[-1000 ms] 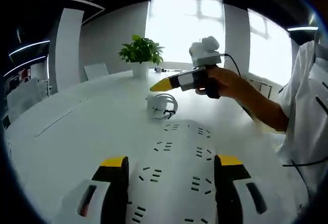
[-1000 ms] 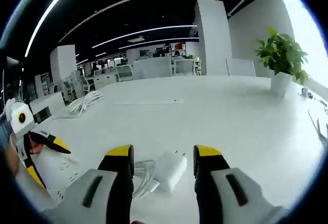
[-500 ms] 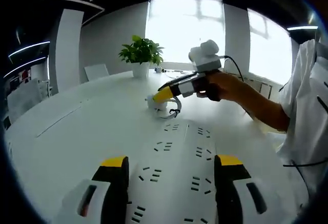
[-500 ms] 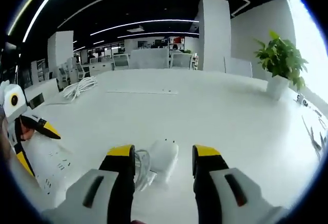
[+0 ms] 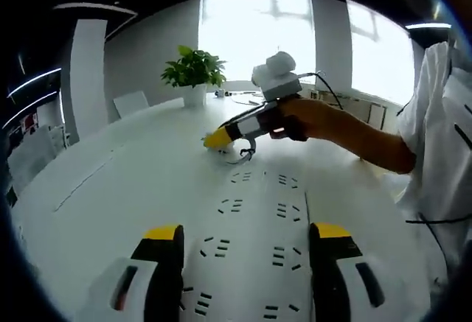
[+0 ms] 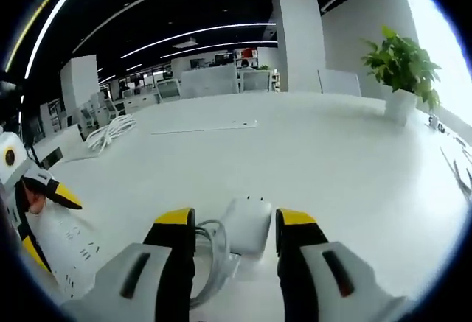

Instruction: Straighten the power strip on the desk, plug the charger into it

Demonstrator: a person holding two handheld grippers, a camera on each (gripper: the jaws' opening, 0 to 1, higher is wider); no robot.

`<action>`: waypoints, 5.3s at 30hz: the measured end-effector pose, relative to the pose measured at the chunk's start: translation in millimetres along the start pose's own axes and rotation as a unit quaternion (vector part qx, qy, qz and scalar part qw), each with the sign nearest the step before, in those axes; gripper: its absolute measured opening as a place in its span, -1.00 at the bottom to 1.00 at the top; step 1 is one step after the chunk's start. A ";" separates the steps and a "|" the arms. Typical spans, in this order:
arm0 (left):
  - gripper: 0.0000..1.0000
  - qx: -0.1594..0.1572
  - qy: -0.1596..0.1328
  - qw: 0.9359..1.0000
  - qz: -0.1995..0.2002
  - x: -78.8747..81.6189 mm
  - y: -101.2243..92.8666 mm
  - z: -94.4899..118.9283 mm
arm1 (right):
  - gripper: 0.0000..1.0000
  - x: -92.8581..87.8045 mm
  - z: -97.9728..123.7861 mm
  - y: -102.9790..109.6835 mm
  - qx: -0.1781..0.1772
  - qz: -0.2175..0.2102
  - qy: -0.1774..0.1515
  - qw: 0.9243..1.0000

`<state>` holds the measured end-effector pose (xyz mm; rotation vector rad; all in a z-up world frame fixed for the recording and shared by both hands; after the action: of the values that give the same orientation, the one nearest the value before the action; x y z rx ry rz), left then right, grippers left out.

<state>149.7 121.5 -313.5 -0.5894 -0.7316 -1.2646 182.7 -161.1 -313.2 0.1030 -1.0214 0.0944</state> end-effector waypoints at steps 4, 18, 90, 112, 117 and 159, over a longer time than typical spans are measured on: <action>0.53 -0.006 0.053 0.998 -0.037 -3.9 -0.1 -3.4 | -0.15 -0.4 1.1 0.5 0.007 -0.001 0.011 1.000; 0.46 -0.021 0.069 0.997 -0.041 0.3 0.4 9.3 | -0.17 -6.0 1.8 1.2 0.016 -0.008 0.013 1.000; 0.46 -0.002 0.039 0.999 -0.033 -2.2 -3.9 -5.2 | -0.52 -8.7 19.3 -9.3 -0.023 0.045 0.011 0.999; 0.47 0.001 0.029 0.999 -0.033 -3.5 -3.4 -5.4 | -0.56 20.3 87.1 16.3 0.171 0.014 0.072 0.983; 0.47 0.002 0.025 0.999 -0.033 -4.5 -3.5 -5.2 | -0.56 31.1 111.4 38.5 0.211 0.056 0.136 0.966; 0.45 0.012 0.008 0.999 -0.041 -6.5 -11.8 -5.3 | -0.56 36.2 88.6 106.2 0.196 0.047 0.496 0.844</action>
<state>138.2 119.1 -321.8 -0.5335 -0.7642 -1.3331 113.2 -66.3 -232.0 0.3380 0.0527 0.4039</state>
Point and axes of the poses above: the point that each gripper's makers call its tool centre point, and the gripper's own axes: z roughly backward along the fingers, y roughly to its left, x roughly out of its top, the point moved 9 cm from there along z, roughly backward along the fingers, and after that the axes turned 6 degrees about y, right-handed, at the moved point
